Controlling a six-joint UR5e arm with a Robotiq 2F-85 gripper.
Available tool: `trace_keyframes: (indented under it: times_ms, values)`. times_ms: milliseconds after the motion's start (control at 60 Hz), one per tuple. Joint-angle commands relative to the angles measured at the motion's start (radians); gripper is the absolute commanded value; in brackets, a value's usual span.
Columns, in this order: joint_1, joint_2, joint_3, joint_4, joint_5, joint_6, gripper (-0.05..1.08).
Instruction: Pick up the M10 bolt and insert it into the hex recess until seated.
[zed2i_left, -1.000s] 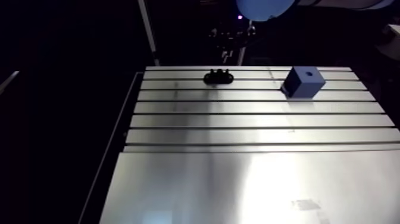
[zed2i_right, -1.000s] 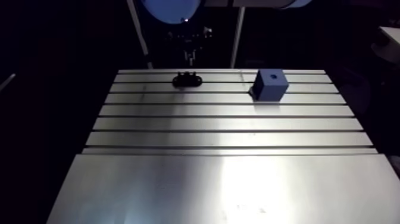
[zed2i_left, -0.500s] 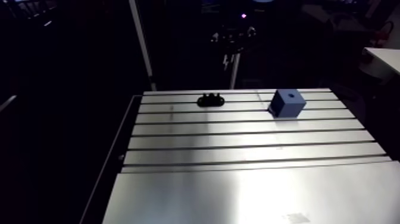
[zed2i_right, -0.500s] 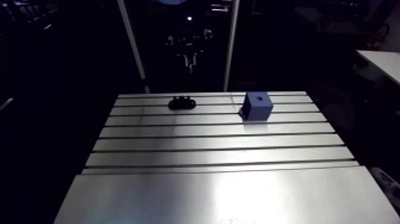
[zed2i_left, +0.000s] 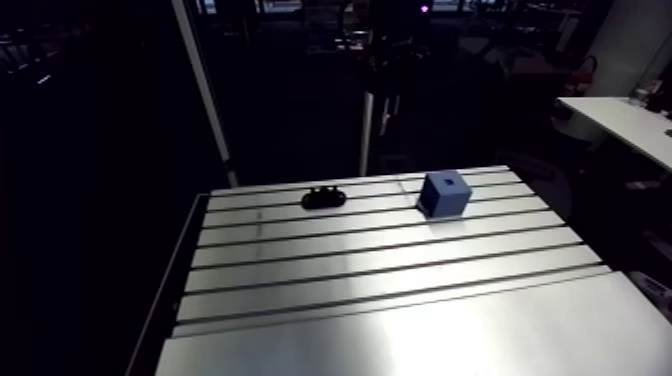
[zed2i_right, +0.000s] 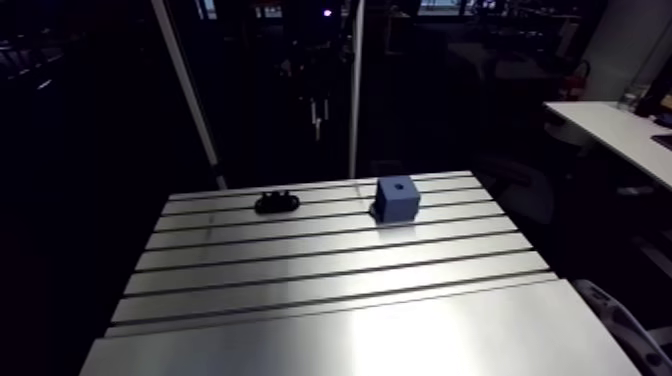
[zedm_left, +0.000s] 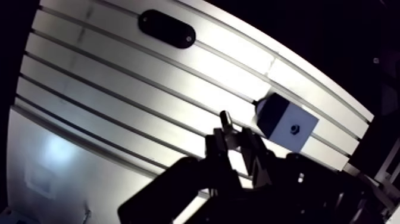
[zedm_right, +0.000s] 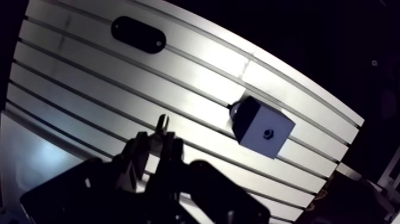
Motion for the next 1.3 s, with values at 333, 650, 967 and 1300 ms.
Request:
trace_keyframes:
  times_ms: [333,650,967,1300]
  values:
    - [-0.123,0.067,-0.114,0.138,-0.079,-0.208,0.92]
    - [-0.174,0.118,-0.129,0.131,-0.074,-0.209,0.95]
    - [-0.19,0.152,-0.134,0.118,-0.075,-0.251,0.99]
    - [-0.207,0.178,-0.134,0.053,-0.075,-0.287,1.0]
